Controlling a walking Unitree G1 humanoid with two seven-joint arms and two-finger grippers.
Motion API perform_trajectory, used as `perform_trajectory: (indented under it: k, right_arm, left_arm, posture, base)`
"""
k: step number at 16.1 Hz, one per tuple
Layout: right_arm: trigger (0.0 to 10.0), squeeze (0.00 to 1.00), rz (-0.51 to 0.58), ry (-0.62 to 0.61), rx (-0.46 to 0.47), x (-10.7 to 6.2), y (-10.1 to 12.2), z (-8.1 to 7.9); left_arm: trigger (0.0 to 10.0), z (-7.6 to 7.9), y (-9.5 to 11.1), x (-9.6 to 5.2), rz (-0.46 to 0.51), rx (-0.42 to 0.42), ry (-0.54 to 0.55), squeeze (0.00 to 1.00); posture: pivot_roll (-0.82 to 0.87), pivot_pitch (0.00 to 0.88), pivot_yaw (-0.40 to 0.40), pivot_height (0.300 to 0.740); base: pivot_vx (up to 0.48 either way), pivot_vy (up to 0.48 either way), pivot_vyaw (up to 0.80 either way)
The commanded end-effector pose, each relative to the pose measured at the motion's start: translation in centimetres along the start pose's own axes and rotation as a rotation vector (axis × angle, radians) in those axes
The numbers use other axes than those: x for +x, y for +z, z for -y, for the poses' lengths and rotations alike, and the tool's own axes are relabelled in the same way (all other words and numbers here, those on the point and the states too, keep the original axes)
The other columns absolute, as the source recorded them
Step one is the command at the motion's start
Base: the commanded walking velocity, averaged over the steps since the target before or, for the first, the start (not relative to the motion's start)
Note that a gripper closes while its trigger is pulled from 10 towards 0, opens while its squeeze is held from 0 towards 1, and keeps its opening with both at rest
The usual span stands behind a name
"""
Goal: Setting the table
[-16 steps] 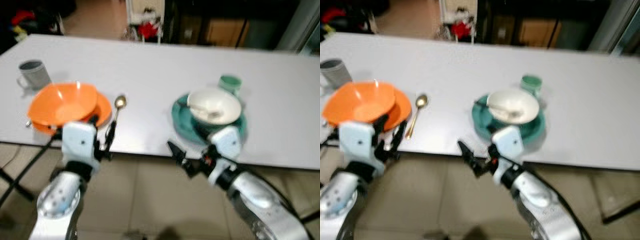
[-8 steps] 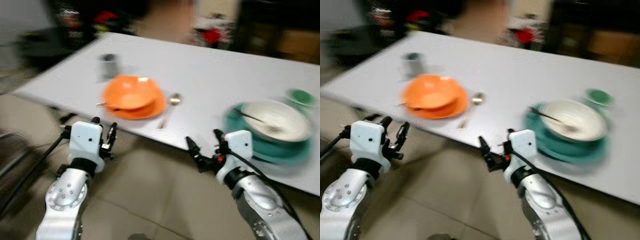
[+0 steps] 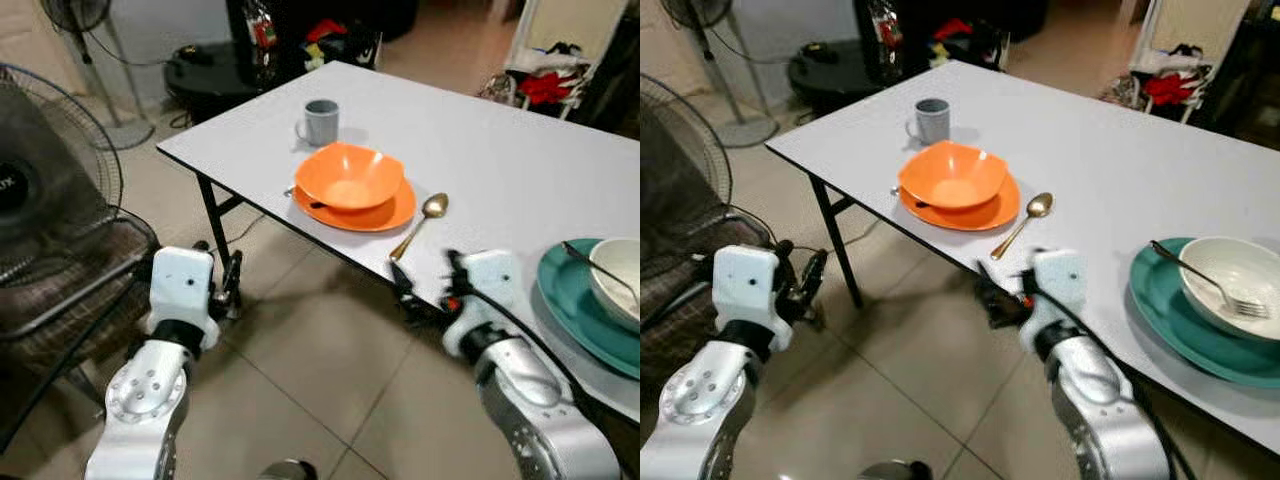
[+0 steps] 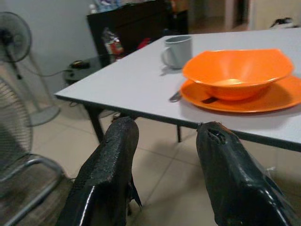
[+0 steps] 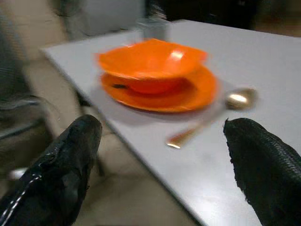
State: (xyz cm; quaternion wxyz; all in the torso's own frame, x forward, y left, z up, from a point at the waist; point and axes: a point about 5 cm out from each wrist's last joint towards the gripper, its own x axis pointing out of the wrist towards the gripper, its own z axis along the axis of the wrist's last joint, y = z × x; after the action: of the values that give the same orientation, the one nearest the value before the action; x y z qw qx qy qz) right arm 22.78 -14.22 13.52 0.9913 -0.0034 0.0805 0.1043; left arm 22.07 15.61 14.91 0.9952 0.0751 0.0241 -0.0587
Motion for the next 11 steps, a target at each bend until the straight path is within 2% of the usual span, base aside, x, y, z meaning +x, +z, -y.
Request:
perform_trajectory:
  k: [1,3,4,6,8,9,11]
  right_arm:
    - [10.0,0.00,-0.039,-0.032,-0.061,0.1,-0.5,0.1]
    - [10.0,0.00,-0.035,0.005,-0.069,0.0,-0.9,-0.3]
    - [10.0,0.00,-0.040,0.029,0.007,0.1,-1.1,-0.4]
    - [10.0,0.00,-0.020,0.081,0.065,0.2,-0.6,-0.8]
    - [10.0,0.00,0.000,0.116,0.070,0.2,-0.2,-1.3]
    - [10.0,0.00,0.010,0.156,0.043,0.6,-0.2,-1.6]
    - [10.0,0.00,0.013,0.161,0.054,0.7,0.0,-1.4]
  left_arm:
    - [10.0,-0.5,0.1,-0.1,-0.002,0.008,0.029,0.00]
    - [10.0,-0.6,0.3,-0.2,0.000,0.008,0.043,0.00]
    - [10.0,-0.7,0.1,-0.1,-0.008,0.012,0.049,0.00]
    - [10.0,-0.6,0.4,0.0,0.001,0.003,0.049,0.00]
    - [10.0,-0.7,0.6,-0.1,0.005,-0.001,0.051,0.00]
    - [10.0,-0.9,0.3,-0.1,-0.003,0.001,0.068,0.00]
    - [10.0,-0.8,0.5,-0.1,-0.003,0.006,0.055,0.00]
  posture:
    - [0.04,0.008,0.022,0.740]
    - [0.04,0.001,0.018,0.740]
    - [0.05,0.011,0.023,0.740]
    - [0.06,0.014,0.015,0.740]
    - [0.06,0.000,0.014,0.740]
    - [0.07,0.001,0.018,0.740]
    - [0.07,0.004,0.007,0.740]
  base:
    - [0.000,0.259,0.00]
    - [0.000,0.259,0.00]
    - [0.000,0.259,0.00]
    - [0.000,0.259,0.00]
    - [0.000,0.259,0.80]
    - [0.000,0.270,0.80]
    - [0.000,0.285,0.80]
